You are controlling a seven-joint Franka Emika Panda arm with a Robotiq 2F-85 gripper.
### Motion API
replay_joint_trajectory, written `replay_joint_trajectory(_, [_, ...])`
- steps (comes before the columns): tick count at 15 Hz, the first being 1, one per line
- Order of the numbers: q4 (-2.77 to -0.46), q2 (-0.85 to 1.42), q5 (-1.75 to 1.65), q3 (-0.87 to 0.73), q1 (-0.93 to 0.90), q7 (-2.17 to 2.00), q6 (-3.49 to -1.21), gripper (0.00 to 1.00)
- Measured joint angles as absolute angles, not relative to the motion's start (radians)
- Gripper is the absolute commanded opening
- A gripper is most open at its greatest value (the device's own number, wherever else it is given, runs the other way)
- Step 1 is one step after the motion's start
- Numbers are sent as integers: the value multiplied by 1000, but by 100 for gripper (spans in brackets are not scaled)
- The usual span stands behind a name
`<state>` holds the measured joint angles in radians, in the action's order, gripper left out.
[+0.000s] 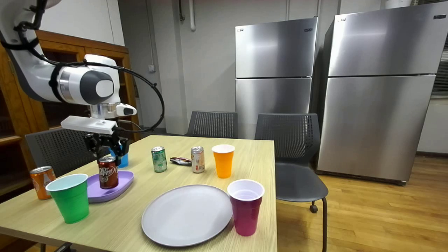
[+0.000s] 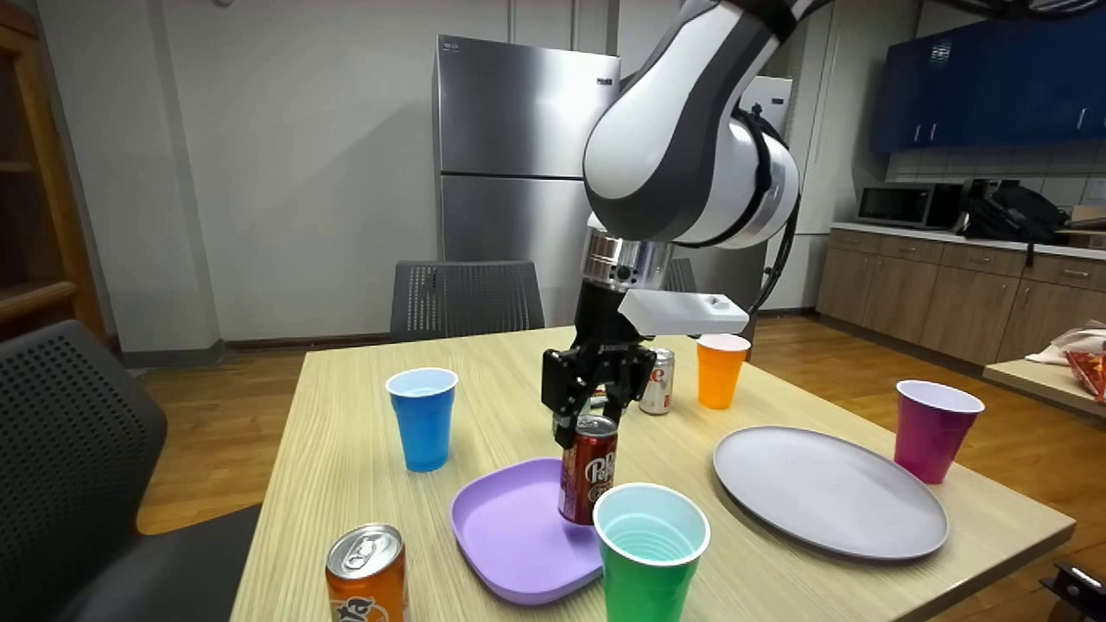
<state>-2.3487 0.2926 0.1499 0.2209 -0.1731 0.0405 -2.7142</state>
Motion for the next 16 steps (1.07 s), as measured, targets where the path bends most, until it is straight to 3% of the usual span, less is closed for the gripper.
replay_joint_trajectory(11, [-2349,311,88,211,-187,22,-2727,38])
replay_joint_trajectory(12, [-2349,312,84,210,-187,22,-2727,58])
replay_joint_trajectory(13, [-2349,315,80,210,-187,21,-2728,84])
replay_joint_trajectory(16, [-2349,319,75,209,-187,20,-2729,100])
